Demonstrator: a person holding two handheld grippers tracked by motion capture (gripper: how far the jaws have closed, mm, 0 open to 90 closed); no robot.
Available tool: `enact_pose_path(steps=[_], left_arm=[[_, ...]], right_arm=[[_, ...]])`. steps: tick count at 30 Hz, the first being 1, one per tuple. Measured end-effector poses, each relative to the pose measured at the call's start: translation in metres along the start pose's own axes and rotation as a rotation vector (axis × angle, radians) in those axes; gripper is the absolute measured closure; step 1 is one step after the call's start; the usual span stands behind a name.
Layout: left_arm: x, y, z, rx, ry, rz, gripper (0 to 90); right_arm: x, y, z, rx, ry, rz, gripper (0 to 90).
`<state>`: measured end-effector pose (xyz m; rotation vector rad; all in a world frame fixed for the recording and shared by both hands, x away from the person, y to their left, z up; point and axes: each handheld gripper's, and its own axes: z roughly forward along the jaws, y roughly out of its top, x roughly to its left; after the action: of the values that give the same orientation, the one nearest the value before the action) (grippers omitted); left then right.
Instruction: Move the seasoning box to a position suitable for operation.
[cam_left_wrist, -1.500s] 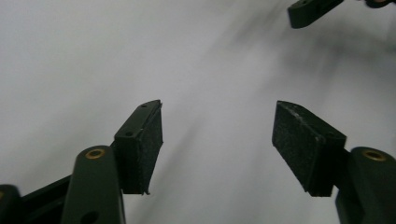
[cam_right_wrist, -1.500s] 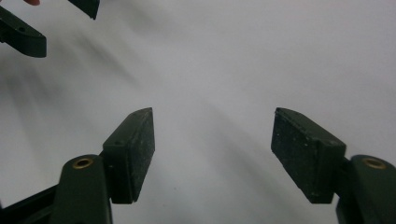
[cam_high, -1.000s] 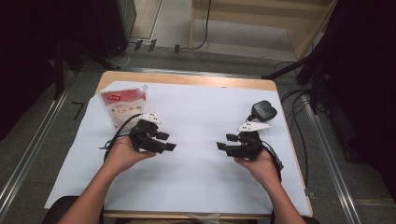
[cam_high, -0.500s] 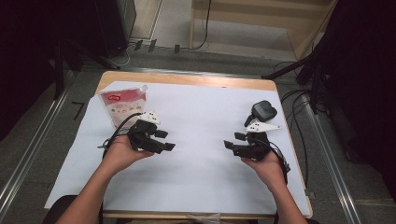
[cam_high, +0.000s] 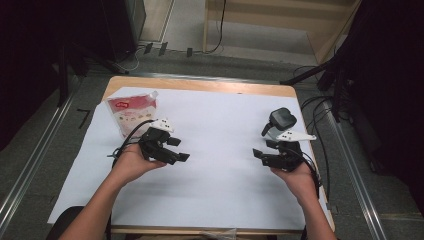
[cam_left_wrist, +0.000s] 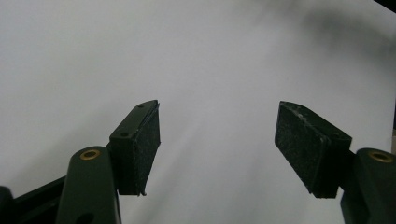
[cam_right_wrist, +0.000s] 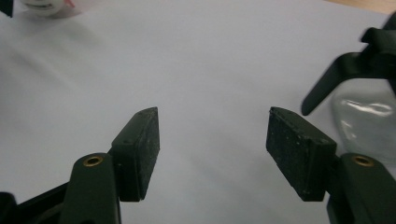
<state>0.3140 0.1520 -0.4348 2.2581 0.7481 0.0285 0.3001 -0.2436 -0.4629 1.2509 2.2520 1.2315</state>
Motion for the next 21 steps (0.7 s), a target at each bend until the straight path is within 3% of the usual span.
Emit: enact_pose_path(steps=[11, 15, 21], left_arm=[[-0.002, 0.002, 0.001, 0.001, -0.007, 0.011, 31.2], [-0.002, 0.003, 0.001, 0.001, -0.019, 0.019, 31.3], [-0.003, 0.001, -0.002, -0.013, 0.007, 0.028, 32.7]], right_arm=[[-0.035, -0.009, -0.018, -0.016, -0.079, 0.078, 35.7], [-0.044, -0.009, -0.017, -0.017, -0.093, 0.085, 35.1], [-0.061, -0.009, -0.011, -0.015, -0.109, 0.12, 34.4]])
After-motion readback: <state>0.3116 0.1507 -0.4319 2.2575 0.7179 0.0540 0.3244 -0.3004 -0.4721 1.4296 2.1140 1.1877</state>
